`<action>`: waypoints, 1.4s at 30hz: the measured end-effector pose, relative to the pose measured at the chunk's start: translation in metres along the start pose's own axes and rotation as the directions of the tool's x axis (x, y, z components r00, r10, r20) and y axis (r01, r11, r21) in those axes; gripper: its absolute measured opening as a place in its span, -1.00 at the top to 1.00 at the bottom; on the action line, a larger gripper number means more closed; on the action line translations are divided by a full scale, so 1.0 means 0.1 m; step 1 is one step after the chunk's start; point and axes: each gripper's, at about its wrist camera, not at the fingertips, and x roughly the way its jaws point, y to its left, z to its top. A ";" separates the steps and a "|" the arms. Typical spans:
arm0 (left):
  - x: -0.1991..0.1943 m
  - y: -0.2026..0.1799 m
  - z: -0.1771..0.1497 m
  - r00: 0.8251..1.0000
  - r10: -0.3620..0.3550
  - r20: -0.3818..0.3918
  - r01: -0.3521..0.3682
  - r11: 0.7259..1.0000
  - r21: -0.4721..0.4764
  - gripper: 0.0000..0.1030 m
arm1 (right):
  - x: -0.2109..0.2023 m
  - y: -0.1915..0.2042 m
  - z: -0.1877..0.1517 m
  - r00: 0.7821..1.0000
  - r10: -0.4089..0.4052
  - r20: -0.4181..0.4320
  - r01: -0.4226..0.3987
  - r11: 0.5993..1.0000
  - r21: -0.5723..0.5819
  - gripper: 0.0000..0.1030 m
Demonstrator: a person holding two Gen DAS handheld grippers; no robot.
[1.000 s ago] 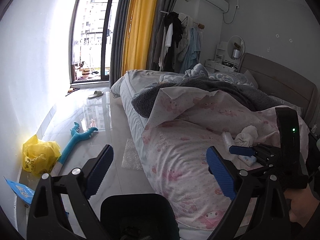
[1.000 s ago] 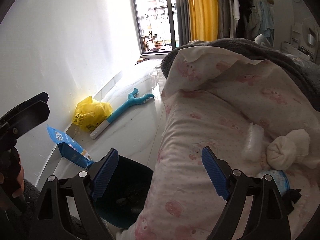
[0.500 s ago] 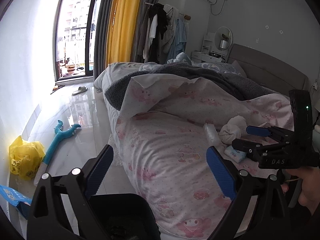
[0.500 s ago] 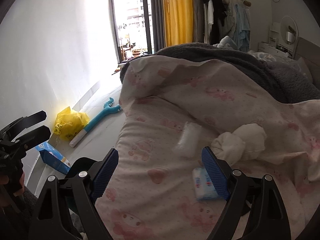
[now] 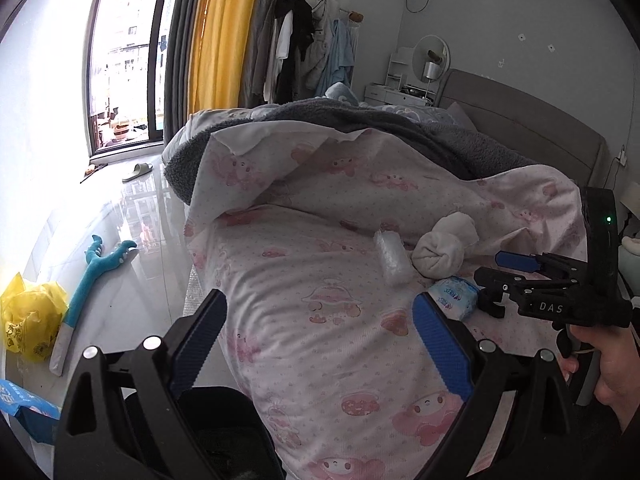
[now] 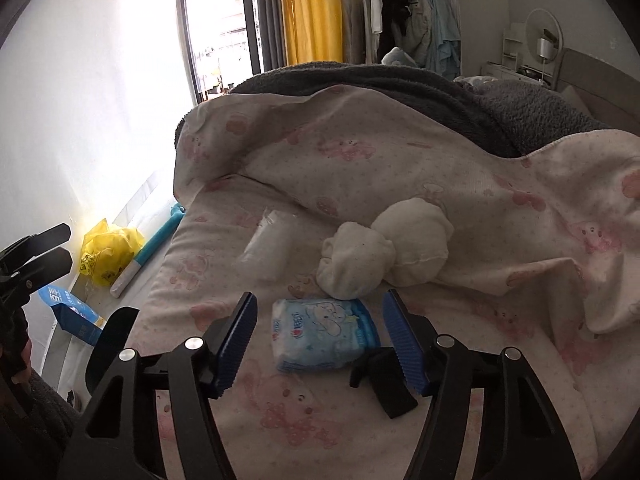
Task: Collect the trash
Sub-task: 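Move the left tool over the blue wipes pack while the right tool closes beside it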
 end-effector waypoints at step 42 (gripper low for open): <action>0.73 -1.09 -0.20 0.985 -0.137 -0.105 0.153 0.975 0.164 -0.87 | -0.21 -0.72 -0.19 0.992 0.103 0.075 -0.113 0.982 0.152 0.63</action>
